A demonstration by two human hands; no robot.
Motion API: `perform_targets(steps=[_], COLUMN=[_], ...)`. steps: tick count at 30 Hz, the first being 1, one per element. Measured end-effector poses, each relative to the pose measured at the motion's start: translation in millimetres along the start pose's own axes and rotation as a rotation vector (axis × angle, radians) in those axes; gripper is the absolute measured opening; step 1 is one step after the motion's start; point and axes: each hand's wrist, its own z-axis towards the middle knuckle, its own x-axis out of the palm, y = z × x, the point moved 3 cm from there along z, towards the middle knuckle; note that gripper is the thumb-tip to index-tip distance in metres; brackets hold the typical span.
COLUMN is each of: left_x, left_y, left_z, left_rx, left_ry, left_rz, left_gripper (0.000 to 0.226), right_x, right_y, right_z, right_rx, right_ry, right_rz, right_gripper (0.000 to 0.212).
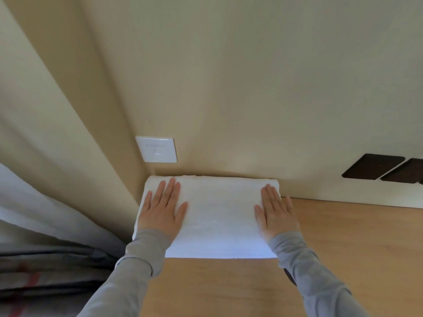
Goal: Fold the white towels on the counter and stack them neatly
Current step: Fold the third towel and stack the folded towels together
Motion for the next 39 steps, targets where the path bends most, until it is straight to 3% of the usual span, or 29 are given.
perform_targets(steps=[8, 13, 21, 29, 39], left_x=[-23.3, -69.5, -132.3, -160.8, -189.6], left_y=[-16.8, -52.4, -137.2, -271.6, -552.2], left_z=[-7.8, -7.6, -25.2, -79.0, -174.3], left_rx=[-0.061, -0.004, 0.135, 0.206, 0.496], left_ry=[0.044, -0.085, -0.201, -0.274, -0.395], left_rz=[0.032, -0.043, 0.002, 0.109, 0.055], left_gripper=[0.059, 0.06, 0.059, 0.057, 0.062], right_x=[-20.2, -60.4, -151.9, -216.9, -290.8], right_y=[4.8, 1.2, -52.3, -176.5, -429.2], right_z=[-3.7, -13.2, -39.3, -123.0, -300.6], right_rx=[-0.023, -0.107, -0.082, 0.018, 0.276], right_ry=[0.061, -0.043, -0.198, -0.328, -0.493], right_rz=[0.016, 0.073, 0.1, 0.058, 0.012], right_gripper=[0.059, 0.057, 0.056, 0.057, 0.055])
